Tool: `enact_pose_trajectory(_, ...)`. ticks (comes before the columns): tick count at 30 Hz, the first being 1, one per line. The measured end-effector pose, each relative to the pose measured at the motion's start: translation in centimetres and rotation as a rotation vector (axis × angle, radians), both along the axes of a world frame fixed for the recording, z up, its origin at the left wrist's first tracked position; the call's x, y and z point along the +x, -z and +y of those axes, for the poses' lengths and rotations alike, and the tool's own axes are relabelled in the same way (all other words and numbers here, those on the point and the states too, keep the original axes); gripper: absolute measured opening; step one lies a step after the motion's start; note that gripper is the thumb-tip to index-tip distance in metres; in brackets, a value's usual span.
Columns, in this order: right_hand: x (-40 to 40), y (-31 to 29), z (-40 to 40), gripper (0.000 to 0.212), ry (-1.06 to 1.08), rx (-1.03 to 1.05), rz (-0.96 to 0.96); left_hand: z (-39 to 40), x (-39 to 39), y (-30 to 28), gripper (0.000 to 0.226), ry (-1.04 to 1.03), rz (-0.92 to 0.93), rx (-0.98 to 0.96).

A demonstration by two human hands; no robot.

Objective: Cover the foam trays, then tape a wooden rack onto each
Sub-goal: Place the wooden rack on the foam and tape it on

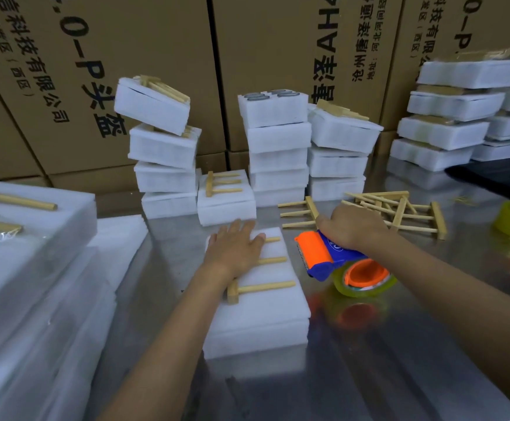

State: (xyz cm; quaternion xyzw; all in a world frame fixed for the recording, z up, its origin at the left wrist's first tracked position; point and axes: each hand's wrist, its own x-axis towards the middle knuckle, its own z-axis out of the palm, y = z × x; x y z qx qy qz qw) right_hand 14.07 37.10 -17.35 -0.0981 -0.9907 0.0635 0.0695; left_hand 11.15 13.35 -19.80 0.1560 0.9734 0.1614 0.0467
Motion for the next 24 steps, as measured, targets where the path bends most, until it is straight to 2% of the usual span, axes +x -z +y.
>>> enact_pose_trajectory(3, 0.0, -0.1, 0.1, 0.052, -0.007, -0.018, -0.014, 0.3, 0.3, -0.3, 0.058, 0.02, 0.015, -0.084)
enact_pose_trajectory(5, 0.0, -0.2, 0.2, 0.051, -0.014, -0.024, -0.014, 0.7, 0.6, -0.7, 0.06, -0.028, 0.053, -0.268)
enact_pose_trajectory(7, 0.0, 0.0, 0.2, 0.051, -0.014, -0.024, -0.005, 1.5, 0.9, -1.5, 0.06, -0.067, 0.172, -0.459)
enact_pose_trajectory(8, 0.0, 0.0, 0.2, 0.051, -0.013, -0.023, 0.0, 2.1, 1.1, -1.9, 0.059, -0.055, 0.236, -0.476)
enact_pose_trajectory(10, 0.0, 0.0, 0.1, 0.051, -0.013, -0.026, 0.0, 3.4, 1.3, -2.0, 0.057, 0.002, 0.26, -0.336)
enact_pose_trajectory(12, 0.2, -0.1, 0.2, 0.051, -0.014, -0.037, -0.005, 4.4, 2.3, -1.0, 0.056, 0.057, 0.177, -0.234)
enact_pose_trajectory(17, 0.4, -0.2, 0.1, 0.05, -0.031, -0.039, 0.012, 4.4, 2.2, 1.0, 0.057, 0.049, 0.122, -0.252)
enact_pose_trajectory(24, 0.4, -0.7, 2.1, 0.041, -0.083, 0.0, -0.104, 4.2, 2.2, 0.9, 0.057, 0.058, 0.12, -0.244)
